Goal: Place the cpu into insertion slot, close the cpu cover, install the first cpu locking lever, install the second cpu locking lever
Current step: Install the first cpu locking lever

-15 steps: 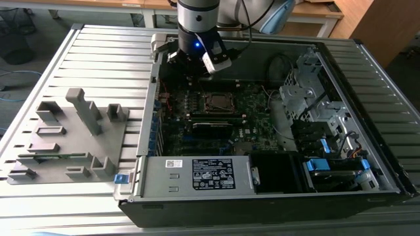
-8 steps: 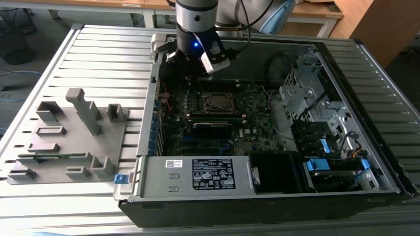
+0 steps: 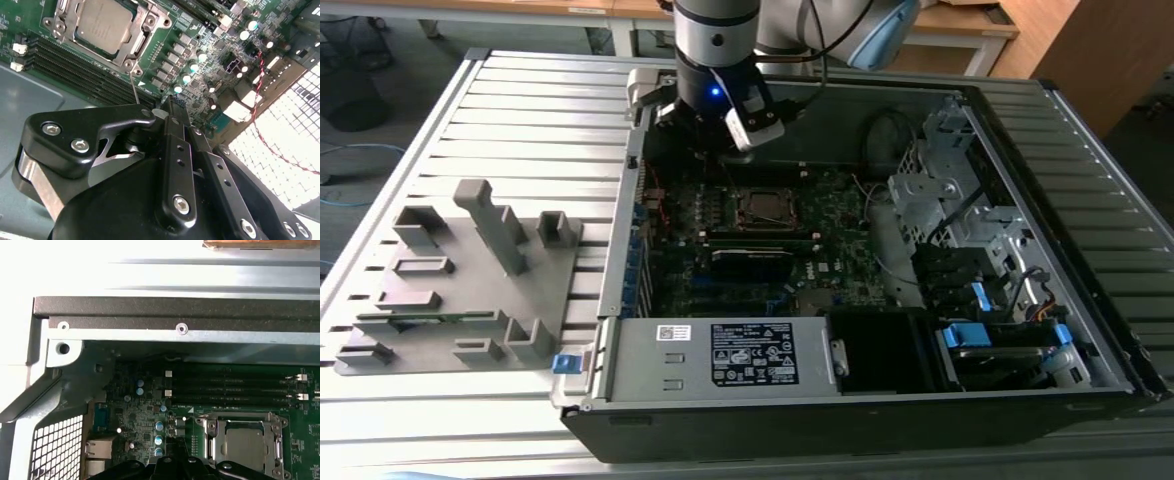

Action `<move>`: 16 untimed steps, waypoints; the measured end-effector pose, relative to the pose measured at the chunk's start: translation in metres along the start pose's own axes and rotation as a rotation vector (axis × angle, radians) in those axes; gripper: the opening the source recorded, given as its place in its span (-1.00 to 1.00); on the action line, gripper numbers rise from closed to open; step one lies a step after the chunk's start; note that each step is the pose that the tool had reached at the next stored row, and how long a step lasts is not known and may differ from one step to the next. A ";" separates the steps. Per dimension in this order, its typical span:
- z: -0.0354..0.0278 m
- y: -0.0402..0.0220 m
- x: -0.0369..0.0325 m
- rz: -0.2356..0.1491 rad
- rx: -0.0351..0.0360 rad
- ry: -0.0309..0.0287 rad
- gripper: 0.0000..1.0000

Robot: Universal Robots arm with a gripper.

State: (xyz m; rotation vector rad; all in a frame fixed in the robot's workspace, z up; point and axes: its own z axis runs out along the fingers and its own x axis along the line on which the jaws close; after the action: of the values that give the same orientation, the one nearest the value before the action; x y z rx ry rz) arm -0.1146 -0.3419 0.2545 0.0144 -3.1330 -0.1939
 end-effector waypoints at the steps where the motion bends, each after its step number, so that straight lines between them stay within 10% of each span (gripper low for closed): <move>1: 0.0000 0.0000 0.0000 0.000 -0.0001 0.0000 -0.80; 5: 0.0000 0.0000 0.0009 0.000 -0.0182 -0.0001 -0.80; 16: 0.0020 0.0009 0.0041 0.000 -0.0196 -0.0001 -0.80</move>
State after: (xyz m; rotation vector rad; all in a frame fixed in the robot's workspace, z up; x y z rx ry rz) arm -0.1188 -0.3408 0.2527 0.0146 -3.1309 -0.2247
